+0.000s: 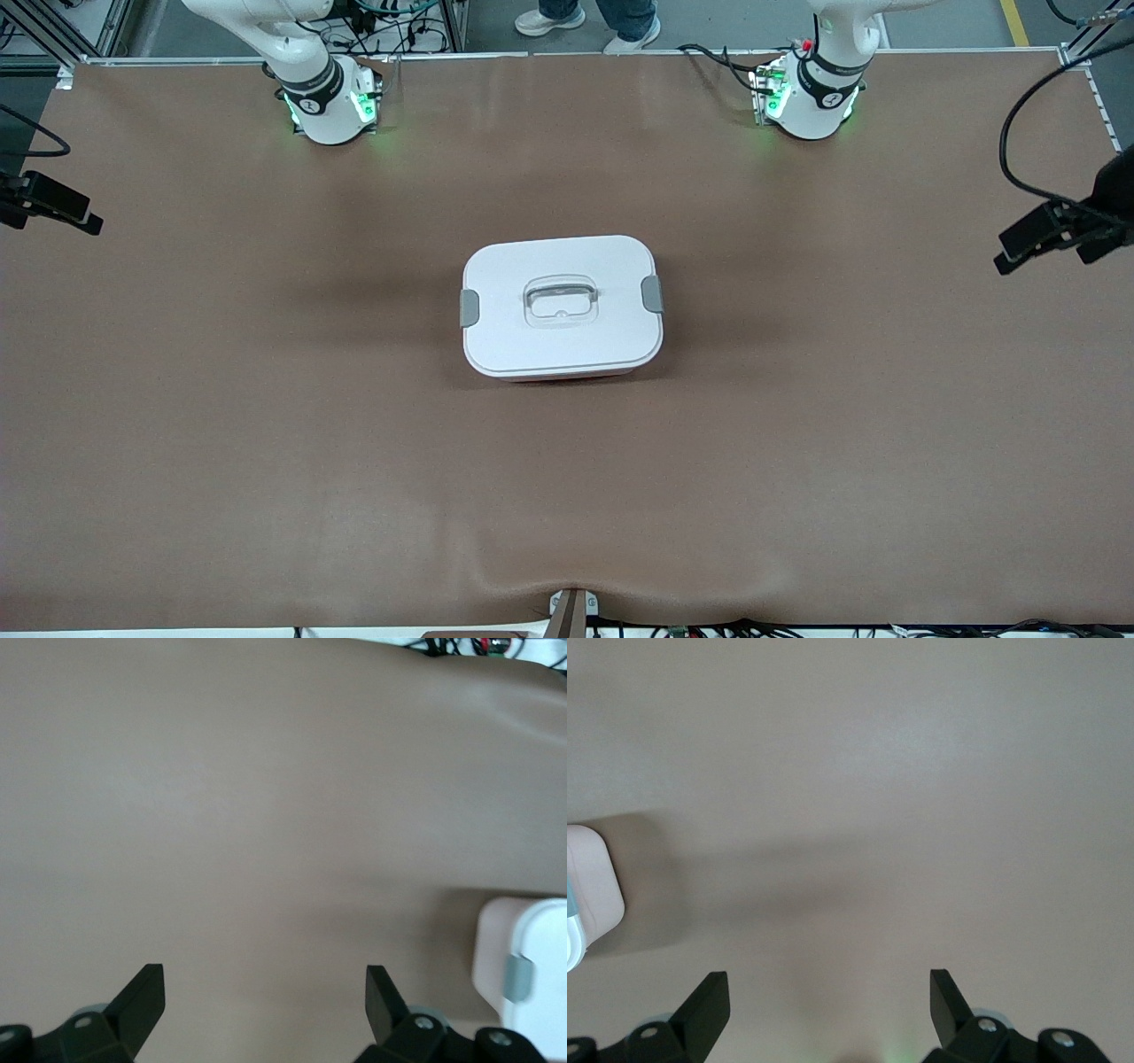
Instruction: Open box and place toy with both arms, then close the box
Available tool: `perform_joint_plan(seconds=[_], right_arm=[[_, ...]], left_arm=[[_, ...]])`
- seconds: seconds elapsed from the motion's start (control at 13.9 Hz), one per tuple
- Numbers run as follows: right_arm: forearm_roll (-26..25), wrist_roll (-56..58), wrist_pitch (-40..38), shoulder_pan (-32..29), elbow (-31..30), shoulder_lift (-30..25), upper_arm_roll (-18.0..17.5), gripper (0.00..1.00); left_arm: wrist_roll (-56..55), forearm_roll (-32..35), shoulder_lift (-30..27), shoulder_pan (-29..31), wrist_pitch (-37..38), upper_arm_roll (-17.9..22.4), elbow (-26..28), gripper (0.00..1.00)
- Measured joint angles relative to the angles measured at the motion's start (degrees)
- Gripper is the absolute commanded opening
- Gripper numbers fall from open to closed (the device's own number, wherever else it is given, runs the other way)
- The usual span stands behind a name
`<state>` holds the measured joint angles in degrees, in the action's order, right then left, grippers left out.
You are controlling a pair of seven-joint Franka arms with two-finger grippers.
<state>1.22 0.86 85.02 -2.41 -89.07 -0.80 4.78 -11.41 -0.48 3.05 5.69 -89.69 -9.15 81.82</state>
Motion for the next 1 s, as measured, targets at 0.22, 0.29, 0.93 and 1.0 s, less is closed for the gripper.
perform_joint_plan(seconds=[0.22, 0.29, 0.93, 1.0], right_arm=[[0.0, 0.0, -0.01, 0.0, 0.0, 0.0, 0.0, 1.0], [0.0, 0.0, -0.01, 0.0, 0.0, 0.0, 0.0, 1.0], [0.0, -0.01, -0.02, 0.0, 0.0, 0.0, 0.0, 1.0], [0.0, -0.01, -0.02, 0.0, 0.0, 0.0, 0.0, 1.0]], left_arm=[[-1.34, -0.53, -1.09, 0.26, 1.25, 0.03, 0.71, 1.0], [-1.35, -0.63, -1.83, 0.27, 1.31, 0.02, 1.81, 1.0], [2.44, -0.8, -8.08, 0.98, -1.39, 0.26, 9.4, 1.0], [2.79, -0.8, -7.56, 1.29, -1.02, 0.35, 8.63, 1.0]])
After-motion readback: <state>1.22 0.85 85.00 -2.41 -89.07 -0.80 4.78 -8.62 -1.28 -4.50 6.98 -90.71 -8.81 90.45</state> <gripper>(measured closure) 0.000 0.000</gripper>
